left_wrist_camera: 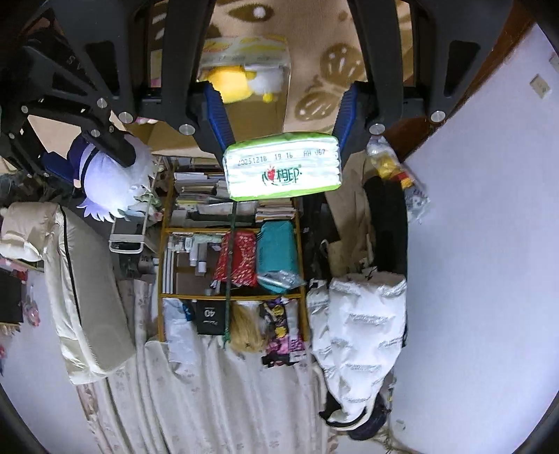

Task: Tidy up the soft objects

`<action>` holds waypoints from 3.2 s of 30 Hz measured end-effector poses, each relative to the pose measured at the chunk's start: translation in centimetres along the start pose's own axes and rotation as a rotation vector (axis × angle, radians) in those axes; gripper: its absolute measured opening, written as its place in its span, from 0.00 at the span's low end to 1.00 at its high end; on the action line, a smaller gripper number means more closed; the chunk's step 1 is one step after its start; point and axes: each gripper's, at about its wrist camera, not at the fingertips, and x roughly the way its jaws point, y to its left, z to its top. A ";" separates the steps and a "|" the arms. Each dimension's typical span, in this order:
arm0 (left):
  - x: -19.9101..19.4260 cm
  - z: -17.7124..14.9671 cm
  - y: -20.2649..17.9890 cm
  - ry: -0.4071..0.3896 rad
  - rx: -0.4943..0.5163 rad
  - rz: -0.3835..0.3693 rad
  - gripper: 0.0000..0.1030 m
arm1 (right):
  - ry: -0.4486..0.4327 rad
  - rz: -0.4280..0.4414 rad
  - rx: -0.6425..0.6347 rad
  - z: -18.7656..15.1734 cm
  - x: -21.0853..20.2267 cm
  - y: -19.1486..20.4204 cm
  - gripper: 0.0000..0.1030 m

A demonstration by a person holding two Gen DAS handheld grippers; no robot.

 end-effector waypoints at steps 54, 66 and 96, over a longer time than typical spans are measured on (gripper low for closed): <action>9.2 -5.4 -0.7 0.339 -0.032 -0.053 0.75 | 0.213 0.178 0.204 -4.0 7.6 -2.9 0.80; 7.2 -5.6 0.7 0.307 -0.033 0.024 0.93 | 0.182 0.136 0.209 -3.4 5.3 -2.9 1.00; -8.8 -2.4 2.3 0.096 0.021 0.086 0.96 | 0.067 0.070 0.130 -0.9 -9.2 -4.0 1.00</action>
